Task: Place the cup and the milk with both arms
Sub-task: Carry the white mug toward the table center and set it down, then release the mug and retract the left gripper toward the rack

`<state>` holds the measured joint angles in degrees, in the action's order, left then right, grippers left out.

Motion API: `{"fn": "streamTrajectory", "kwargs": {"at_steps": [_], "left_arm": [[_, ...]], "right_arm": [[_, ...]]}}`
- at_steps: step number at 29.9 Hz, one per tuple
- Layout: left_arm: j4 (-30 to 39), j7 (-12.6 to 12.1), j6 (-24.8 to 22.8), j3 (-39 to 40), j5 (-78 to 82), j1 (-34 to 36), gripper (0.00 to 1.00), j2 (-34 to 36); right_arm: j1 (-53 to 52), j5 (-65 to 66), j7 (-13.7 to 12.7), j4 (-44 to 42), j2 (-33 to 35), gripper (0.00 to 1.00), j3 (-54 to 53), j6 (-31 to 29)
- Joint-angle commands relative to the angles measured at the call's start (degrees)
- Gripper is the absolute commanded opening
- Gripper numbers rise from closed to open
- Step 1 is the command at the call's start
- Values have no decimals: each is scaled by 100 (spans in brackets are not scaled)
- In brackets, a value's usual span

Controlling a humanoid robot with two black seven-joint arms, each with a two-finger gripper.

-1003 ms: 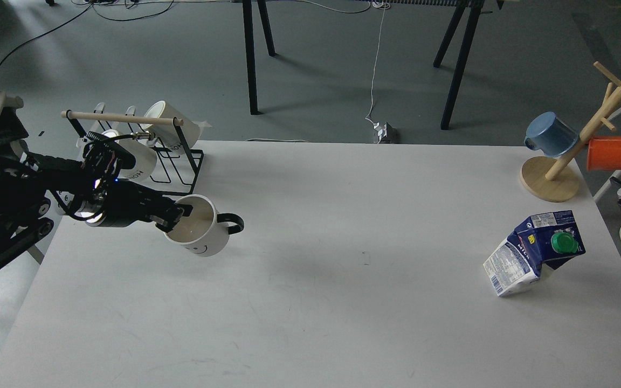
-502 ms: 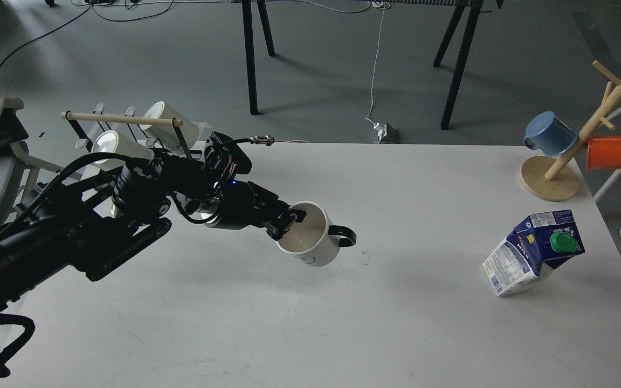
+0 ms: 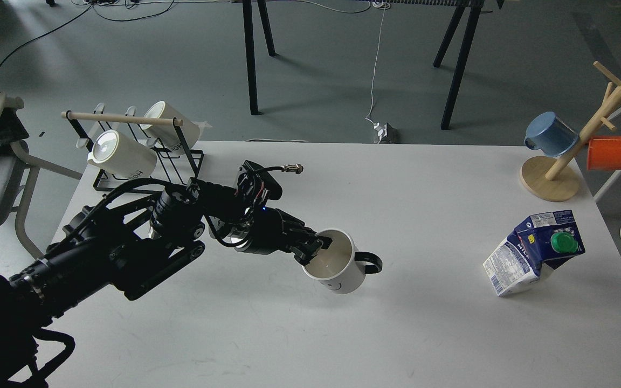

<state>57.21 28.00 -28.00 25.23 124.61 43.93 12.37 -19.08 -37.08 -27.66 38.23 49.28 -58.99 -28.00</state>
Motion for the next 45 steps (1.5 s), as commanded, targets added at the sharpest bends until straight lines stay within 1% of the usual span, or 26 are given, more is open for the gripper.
{"fn": "streamTrajectory", "kwargs": {"at_steps": [1, 3, 9, 13, 14, 15, 16, 17, 18, 19, 20, 23, 26, 29, 31, 36, 38, 41, 45], "left_arm": [[-149, 0, 0, -9, 2, -95, 13, -32], [-175, 0, 0, -9, 2, -122, 15, -32], [-228, 0, 0, -9, -7, -157, 26, -32], [-228, 0, 0, -9, -7, -218, 41, -32], [-228, 0, 0, -9, -7, -218, 44, -32], [-228, 0, 0, -1, -16, -218, 48, -32], [-228, 0, 0, -1, -33, -218, 55, -32], [-228, 0, 0, 8, -51, -218, 64, -32], [-219, 0, 0, 34, -112, -218, 77, -24], [-211, 0, 0, 78, -173, -218, 87, -15], [-193, 0, 0, 87, -339, -218, 89, 29], [-193, 0, 0, 166, -1400, -166, 94, 117], [-193, 0, 0, 412, -2867, -96, 95, 572], [-237, 0, 0, 632, -4186, -25, 95, 1021], [-350, 0, 0, 737, -4951, 19, 95, 1363], [-614, 0, 0, 904, -6657, 19, 95, 2014], [-729, 0, 0, 922, -7369, 1, 95, 2208], [-799, 0, 0, 922, -8012, -34, 96, 2393], [-817, 0, 0, 914, -8110, -78, 97, 2455]], "right_arm": [[1, -1, -2, 0, 2, 96, 1, 0], [1, -1, -2, 0, 2, 96, 1, 0], [27, -1, -2, 0, 2, 96, 1, 0], [54, -1, -2, 0, 2, 96, 1, 0], [71, -1, -2, 0, 2, 96, 1, 0], [89, -1, -2, 9, 2, 96, 1, 0], [98, -1, -2, 9, 2, 96, 1, 0], [98, -1, -2, 9, 2, 96, 1, 0], [124, -10, -2, 27, 2, 96, 1, 0], [124, -19, -2, 44, 2, 96, 1, 0], [133, -62, -11, 62, 11, 96, 1, 0], [168, -247, -11, 158, 247, 96, 1, 0], [369, -562, -11, 386, 677, 95, 1, 0], [965, -1028, -11, 764, 986, 95, 2, 0], [1510, -1371, -11, 1010, 1039, 95, 10, 0], [2881, -1864, 24, 1660, 978, 96, 28, 0], [3348, -1908, 51, 1994, 838, 96, 19, 0], [3613, -1865, 24, 2311, 478, 97, 19, 0], [3605, -1681, -2, 2391, 21, 96, 45, 0]]}}
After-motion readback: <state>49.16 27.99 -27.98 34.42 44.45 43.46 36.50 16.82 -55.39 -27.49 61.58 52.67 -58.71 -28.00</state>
